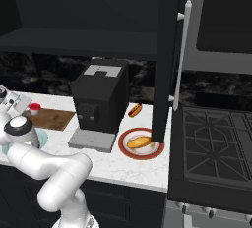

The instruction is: From the different types of pastries on the counter, select a croissant and place it on the cutting board. Then retrieve a jar of jam from the cabinet and place it alongside the croissant on the cutting board.

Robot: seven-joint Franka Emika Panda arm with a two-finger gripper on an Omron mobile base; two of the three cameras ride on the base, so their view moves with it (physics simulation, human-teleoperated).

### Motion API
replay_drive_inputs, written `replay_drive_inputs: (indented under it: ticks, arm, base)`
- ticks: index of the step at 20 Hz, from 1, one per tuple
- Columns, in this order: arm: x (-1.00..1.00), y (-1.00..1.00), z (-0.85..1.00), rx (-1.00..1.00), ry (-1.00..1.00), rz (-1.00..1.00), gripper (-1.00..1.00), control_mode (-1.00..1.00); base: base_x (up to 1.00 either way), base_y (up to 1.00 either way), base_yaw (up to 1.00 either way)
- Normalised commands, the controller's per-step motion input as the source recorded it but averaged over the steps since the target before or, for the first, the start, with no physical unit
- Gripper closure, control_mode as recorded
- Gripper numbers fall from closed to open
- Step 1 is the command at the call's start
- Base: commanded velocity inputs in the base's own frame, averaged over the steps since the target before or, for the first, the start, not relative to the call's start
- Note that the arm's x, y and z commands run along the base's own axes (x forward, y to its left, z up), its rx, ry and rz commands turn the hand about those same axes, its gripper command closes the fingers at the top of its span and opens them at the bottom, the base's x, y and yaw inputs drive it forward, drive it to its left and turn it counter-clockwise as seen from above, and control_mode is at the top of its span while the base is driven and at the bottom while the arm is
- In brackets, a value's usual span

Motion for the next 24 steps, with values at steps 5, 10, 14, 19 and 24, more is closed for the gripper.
replay_drive_inputs:
  ticks: [5,10,14,19,24]
  arm:
    - [0.00,-0.01,-0.01,0.00,0.00,0.00,1.00,-1.00]
    - [0.00,-0.01,0.00,0.00,0.00,0.00,-1.00,-1.00]
    - [0.00,0.00,0.00,0.00,0.00,0.00,-1.00,-1.00]
    - [0.00,0.00,0.00,0.00,0.00,0.00,-1.00,-1.00]
    - [0.04,0.02,0.00,0.00,0.00,0.00,-1.00,-1.00]
  base:
    - [0.00,0.00,0.00]
    - [0.00,0.00,0.00]
    - [0.00,0.00,0.00]
    - [0.00,0.00,0.00]
    - [0.00,0.00,0.00]
